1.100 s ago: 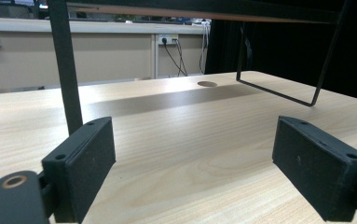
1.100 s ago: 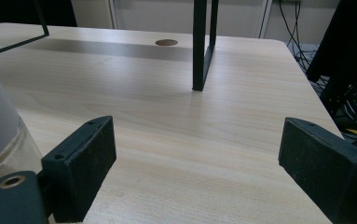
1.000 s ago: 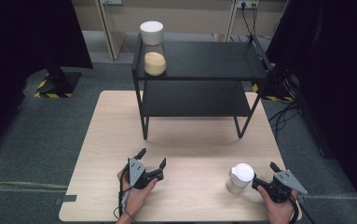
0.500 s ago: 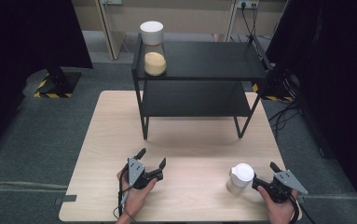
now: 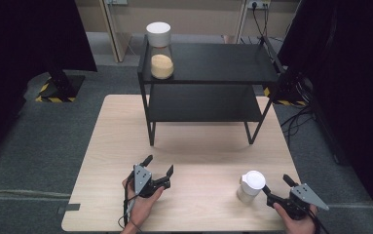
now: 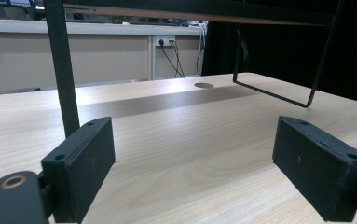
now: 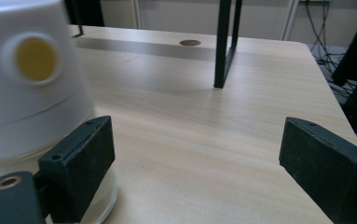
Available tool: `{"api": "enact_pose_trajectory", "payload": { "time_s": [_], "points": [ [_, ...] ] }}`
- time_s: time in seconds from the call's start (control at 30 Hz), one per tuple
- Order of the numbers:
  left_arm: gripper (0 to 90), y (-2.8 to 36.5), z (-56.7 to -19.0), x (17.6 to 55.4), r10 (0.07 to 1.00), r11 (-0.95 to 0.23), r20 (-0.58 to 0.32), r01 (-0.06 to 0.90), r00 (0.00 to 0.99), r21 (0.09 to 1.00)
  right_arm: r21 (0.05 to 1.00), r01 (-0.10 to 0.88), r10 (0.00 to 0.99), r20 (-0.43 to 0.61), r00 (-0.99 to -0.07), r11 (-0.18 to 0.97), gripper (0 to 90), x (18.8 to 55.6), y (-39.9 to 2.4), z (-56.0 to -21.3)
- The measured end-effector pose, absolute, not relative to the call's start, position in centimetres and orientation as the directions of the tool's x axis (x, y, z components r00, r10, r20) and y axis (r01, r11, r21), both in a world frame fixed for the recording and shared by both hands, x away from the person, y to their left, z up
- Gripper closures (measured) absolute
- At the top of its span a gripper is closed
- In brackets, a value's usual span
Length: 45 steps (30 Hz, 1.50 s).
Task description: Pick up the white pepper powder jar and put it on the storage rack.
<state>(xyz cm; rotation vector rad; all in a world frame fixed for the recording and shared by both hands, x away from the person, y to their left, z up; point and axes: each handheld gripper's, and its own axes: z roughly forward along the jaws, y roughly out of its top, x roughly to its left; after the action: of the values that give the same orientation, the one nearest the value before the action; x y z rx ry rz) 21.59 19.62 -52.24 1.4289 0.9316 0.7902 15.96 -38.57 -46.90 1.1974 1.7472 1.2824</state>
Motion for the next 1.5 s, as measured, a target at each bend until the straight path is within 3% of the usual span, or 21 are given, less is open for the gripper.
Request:
{"api": "enact_pose_trajectory", "payload": {
  "time_s": [0.37, 0.83, 1.5],
  "points": [
    [12.3, 19.6, -52.2, 21.6, 0.892, 0.013, -0.054, 0.093, 0.449, 0.996, 0.947, 0.287, 0.884, 0.007, -0.467, 0.144, 10.4, 13.2, -39.5, -46.6],
    [12.3, 19.6, -52.2, 21.6, 0.891, 0.016, -0.057, 0.094, 0.450, 0.995, 0.943, 0.280, 0.821, 0.015, -0.571, 0.177, 11.5, 15.6, -37.4, -46.5],
    [12.3, 19.6, -52.2, 21.6, 0.891, 0.014, -0.055, 0.093, 0.451, 0.996, 0.932, 0.281, 0.797, -0.012, -0.604, 0.227, 29.4, 18.0, -36.1, -46.8]
  ]
}}
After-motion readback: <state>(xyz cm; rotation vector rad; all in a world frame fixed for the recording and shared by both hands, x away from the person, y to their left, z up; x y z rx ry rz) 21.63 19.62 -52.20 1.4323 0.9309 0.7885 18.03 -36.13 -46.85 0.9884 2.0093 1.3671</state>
